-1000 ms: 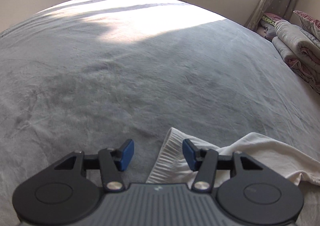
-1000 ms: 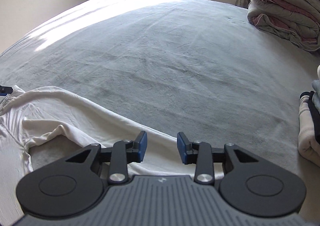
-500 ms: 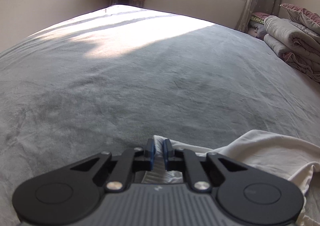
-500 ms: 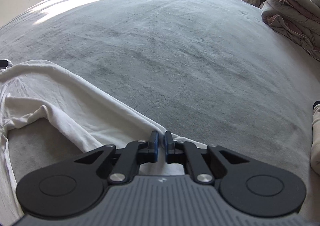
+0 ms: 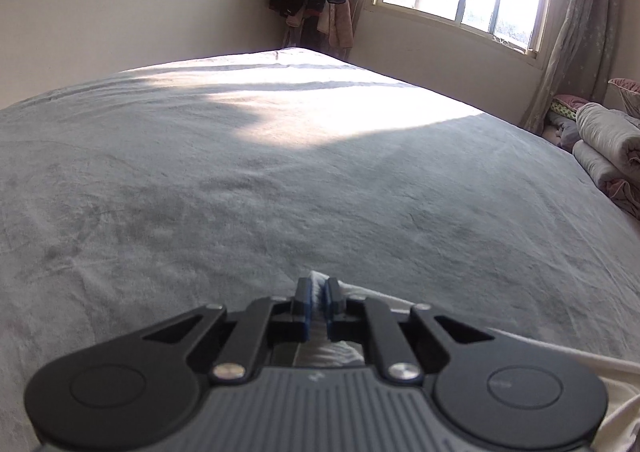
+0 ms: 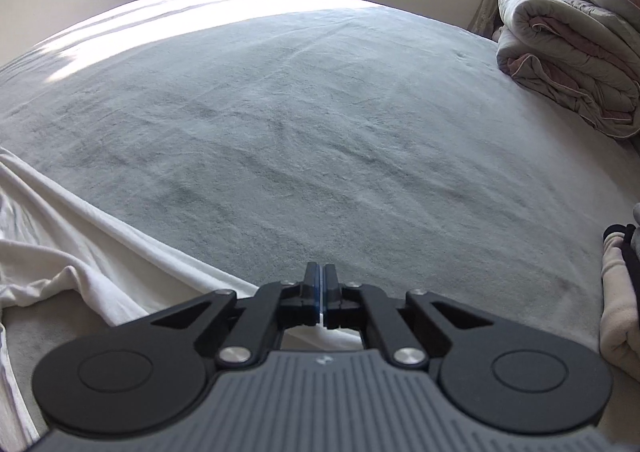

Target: Fold clothes

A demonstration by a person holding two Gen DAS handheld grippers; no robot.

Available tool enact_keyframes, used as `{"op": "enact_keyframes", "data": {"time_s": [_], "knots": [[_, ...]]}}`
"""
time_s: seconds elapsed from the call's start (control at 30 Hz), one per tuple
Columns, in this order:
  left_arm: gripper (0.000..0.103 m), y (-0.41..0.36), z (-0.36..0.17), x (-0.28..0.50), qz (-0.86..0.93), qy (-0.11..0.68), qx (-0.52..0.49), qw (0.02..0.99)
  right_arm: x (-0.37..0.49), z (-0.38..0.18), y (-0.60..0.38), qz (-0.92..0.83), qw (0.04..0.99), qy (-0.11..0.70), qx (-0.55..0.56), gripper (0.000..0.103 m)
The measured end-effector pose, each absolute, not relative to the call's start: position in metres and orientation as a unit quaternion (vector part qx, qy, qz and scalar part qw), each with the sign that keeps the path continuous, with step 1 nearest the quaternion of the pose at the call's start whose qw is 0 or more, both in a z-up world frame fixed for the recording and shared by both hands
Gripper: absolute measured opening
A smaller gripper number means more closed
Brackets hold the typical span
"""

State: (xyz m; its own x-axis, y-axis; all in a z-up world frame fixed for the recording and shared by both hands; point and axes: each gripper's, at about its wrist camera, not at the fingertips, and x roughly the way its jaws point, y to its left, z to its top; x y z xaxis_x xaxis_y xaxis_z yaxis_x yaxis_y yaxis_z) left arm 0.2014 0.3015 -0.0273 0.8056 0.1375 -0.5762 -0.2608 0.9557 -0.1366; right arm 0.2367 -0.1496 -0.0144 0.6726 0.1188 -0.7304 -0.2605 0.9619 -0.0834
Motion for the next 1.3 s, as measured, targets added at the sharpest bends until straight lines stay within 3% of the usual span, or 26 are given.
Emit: {"op": "enact_keyframes", "data": {"time_s": [0.03, 0.1, 0.17, 0.23, 0.5, 0.8, 0.9, 1.0, 1.07, 1.17, 1.2, 1.3], "knots": [[0.010, 0.302, -0.026, 0.201, 0.105, 0.297, -0.102, 0.944, 0.236, -0.014, -0.149, 0.112, 0.905, 0.399, -0.090, 0.014], [0.017, 0.302, -0.022, 0.199, 0.102, 0.306, -0.100, 0.941, 0.234, -0.012, -0.151, 0.111, 0.901, 0.407, -0.103, 0.016], [0.038, 0.300, -0.015, 0.196, 0.097, 0.317, -0.101, 0.938, 0.232, -0.007, -0.161, 0.107, 0.897, 0.412, -0.117, 0.028], [0.042, 0.295, -0.005, 0.192, 0.097, 0.316, -0.094, 0.939, 0.230, -0.001, -0.175, 0.095, 0.898, 0.413, -0.122, 0.040], [0.045, 0.243, 0.028, 0.195, 0.033, 0.322, -0.055, 0.945, 0.222, 0.022, -0.246, 0.032, 0.897, 0.431, -0.099, 0.040], [0.045, 0.177, 0.008, 0.224, -0.039, 0.363, 0.028, 0.931, 0.212, 0.004, -0.283, 0.015, 0.879, 0.471, -0.076, 0.040], [0.045, 0.164, -0.001, 0.233, -0.057, 0.373, 0.050, 0.925, 0.212, -0.007, -0.289, 0.019, 0.874, 0.481, -0.064, 0.040], [0.045, 0.157, -0.009, 0.240, -0.062, 0.379, 0.078, 0.920, 0.213, -0.019, -0.291, 0.026, 0.869, 0.491, -0.056, 0.032], [0.045, 0.155, -0.013, 0.245, -0.065, 0.385, 0.091, 0.916, 0.213, -0.026, -0.289, 0.032, 0.866, 0.495, -0.058, 0.021], [0.045, 0.156, -0.017, 0.249, -0.075, 0.395, 0.100, 0.910, 0.210, -0.032, -0.280, 0.039, 0.869, 0.487, -0.076, 0.013], [0.045, 0.156, -0.018, 0.250, -0.078, 0.396, 0.102, 0.909, 0.210, -0.032, -0.277, 0.038, 0.871, 0.483, -0.086, 0.005], [0.045, 0.157, -0.018, 0.250, -0.094, 0.401, 0.105, 0.905, 0.208, -0.027, -0.271, 0.022, 0.883, 0.452, -0.124, 0.002]]}}
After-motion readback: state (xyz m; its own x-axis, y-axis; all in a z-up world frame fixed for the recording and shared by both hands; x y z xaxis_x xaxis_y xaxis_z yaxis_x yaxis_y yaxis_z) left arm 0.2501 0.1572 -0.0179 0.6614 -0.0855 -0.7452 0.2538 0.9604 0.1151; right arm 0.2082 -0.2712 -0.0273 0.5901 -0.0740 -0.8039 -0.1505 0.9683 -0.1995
